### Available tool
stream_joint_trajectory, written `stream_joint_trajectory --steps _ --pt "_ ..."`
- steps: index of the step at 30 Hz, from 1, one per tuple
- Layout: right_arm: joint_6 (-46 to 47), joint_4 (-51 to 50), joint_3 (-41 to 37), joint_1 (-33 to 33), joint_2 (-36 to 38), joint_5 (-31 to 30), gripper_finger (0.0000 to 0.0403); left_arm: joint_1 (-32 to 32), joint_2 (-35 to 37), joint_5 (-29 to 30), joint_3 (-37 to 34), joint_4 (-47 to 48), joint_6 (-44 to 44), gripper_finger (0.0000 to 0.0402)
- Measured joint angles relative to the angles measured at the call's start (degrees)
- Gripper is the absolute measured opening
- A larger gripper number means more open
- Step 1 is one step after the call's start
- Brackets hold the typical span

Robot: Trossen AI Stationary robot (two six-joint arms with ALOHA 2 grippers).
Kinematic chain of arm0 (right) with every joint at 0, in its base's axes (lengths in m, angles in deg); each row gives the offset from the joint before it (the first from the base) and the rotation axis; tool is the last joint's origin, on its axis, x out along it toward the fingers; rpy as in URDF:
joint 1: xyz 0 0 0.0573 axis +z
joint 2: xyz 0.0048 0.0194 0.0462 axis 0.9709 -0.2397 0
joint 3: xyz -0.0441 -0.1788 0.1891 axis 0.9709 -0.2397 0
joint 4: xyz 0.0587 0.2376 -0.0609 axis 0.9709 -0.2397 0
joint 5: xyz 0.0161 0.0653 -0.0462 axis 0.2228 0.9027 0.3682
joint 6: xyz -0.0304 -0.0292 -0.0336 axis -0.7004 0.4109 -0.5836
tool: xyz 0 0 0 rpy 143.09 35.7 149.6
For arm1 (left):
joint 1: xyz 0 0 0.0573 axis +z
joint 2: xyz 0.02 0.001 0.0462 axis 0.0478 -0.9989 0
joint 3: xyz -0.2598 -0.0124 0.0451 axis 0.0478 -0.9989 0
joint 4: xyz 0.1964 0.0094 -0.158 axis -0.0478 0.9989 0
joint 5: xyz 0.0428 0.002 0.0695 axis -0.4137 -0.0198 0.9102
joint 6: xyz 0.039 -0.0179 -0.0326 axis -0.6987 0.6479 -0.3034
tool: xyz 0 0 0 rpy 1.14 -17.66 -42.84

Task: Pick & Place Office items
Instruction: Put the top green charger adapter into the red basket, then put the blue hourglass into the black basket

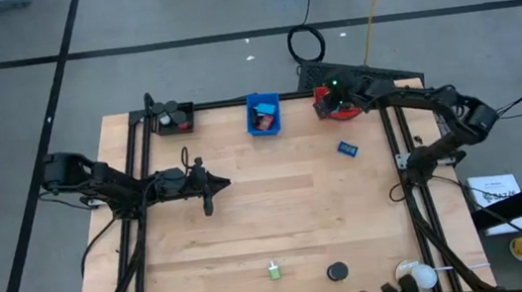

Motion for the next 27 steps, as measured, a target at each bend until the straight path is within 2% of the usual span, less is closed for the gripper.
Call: stream_joint_trajectory --steps 4,9,21,24,27 --pt "-0.65 1.84 -0.35 -2.80 -2.72 -0.06 0.0139 0.02 -0.01 1.15 0.00 0.00 -0.31 0.0037" --pt "-2.03 1.71 -0.43 -3.24 -5.30 -0.12 0.0142 0.00 -0.01 2.43 0.00 0.04 -0.18 0.0037" --pt "-3.89 1.12 -0.43 -3.26 -5.07 -0.36 0.0194 0.00 -0.01 2.43 0.00 0.37 -0.09 0.0037" --pt "-3.56 -0.37 -0.42 -3.21 -3.05 -0.34 0.0189 0.00 -0.01 2.43 0.00 0.37 -0.09 0.0037" --pt "-3.69 -3.72 -0.41 -2.76 0.57 -0.34 0.0167 0.00 -0.01 2.43 0.00 0.77 -0.07 0.0037"
